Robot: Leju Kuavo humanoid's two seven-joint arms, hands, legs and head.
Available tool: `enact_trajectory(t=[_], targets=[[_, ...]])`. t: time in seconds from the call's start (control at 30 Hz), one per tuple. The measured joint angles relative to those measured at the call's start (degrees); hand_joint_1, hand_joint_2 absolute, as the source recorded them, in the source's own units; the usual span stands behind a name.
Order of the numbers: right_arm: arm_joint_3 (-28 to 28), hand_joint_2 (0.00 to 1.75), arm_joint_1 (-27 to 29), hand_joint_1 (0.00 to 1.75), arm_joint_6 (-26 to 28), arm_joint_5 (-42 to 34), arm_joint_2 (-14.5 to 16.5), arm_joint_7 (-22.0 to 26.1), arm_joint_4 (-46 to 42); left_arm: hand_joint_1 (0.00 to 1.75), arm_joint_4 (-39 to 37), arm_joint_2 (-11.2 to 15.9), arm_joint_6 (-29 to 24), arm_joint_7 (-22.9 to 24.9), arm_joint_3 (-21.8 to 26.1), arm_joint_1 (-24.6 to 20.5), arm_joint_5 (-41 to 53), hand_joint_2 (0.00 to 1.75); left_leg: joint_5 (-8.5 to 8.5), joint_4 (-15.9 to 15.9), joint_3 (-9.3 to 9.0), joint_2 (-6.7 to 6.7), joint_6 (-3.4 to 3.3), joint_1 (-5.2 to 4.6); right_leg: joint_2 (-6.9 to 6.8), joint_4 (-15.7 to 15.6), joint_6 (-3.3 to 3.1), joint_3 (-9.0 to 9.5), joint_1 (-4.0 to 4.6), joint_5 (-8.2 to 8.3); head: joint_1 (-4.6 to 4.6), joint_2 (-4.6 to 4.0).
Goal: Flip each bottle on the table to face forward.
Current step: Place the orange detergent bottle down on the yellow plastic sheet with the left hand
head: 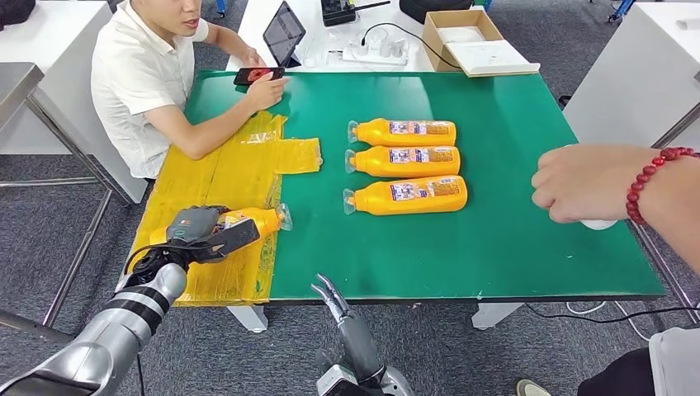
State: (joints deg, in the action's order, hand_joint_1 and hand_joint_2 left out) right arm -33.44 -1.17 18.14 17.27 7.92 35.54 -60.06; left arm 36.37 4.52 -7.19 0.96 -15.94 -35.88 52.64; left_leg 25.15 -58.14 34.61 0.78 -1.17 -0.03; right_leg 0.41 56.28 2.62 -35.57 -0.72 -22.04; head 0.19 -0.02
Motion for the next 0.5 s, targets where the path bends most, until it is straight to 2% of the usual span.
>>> enact_trajectory(t=[0.1,0.13,0.23,0.27,0.4,0.5], targets=[[0.0,0.0,-0.5,0.0,-0.1,-0.5,0.4,0.7,0.6,1.75,-5.5,0.0,1.3,1.2,-0.2,-3.2,-0.3,1.75,-0.03,0.0,-0.11,-0.16,0.06,0.04,0.1,0.0,-0.12,0.05,0.05,0.08,0.01,0.0],[0.0,0.0,-0.6,0.0,-0.1,-0.6,0.5,0.8,0.8,1.64,-6.9,0.0,1.6,1.4,-0.2,-4.0,-0.4,1.75,-0.04,0.0,-0.15,-0.19,0.08,0.06,0.14,0.0,-0.13,0.07,0.06,0.09,0.01,0.0],[0.0,0.0,-0.8,0.0,-0.1,-1.1,0.6,1.1,1.4,0.37,-10.3,0.0,3.0,1.4,-0.2,-5.8,-0.7,1.75,-0.05,0.0,-0.29,-0.22,0.09,0.11,0.19,0.0,-0.14,0.19,0.08,0.09,-0.01,0.0],[0.0,0.0,-0.9,0.0,-0.1,-1.2,0.6,1.2,1.6,0.03,-11.1,0.1,3.7,1.0,-0.2,-6.2,-0.8,1.75,-0.04,0.0,-0.33,-0.22,0.09,0.11,0.2,0.1,-0.15,0.22,0.08,0.09,0.0,0.0],[0.1,0.0,-0.9,0.0,-0.1,-2.0,0.6,1.7,2.4,0.0,-13.0,0.4,6.9,-3.2,-0.2,-7.3,-0.3,1.75,-0.05,0.0,-0.42,-0.23,0.11,0.12,0.2,0.1,-0.18,0.29,0.09,0.06,-0.01,0.0],[0.1,0.0,-1.0,0.0,-0.4,-2.3,0.6,2.0,3.1,0.0,-13.3,0.5,6.5,-6.0,-0.9,-7.4,2.1,1.75,-0.08,0.0,-0.43,-0.2,0.12,0.12,0.19,0.1,-0.18,0.31,0.1,0.05,0.01,0.0]])
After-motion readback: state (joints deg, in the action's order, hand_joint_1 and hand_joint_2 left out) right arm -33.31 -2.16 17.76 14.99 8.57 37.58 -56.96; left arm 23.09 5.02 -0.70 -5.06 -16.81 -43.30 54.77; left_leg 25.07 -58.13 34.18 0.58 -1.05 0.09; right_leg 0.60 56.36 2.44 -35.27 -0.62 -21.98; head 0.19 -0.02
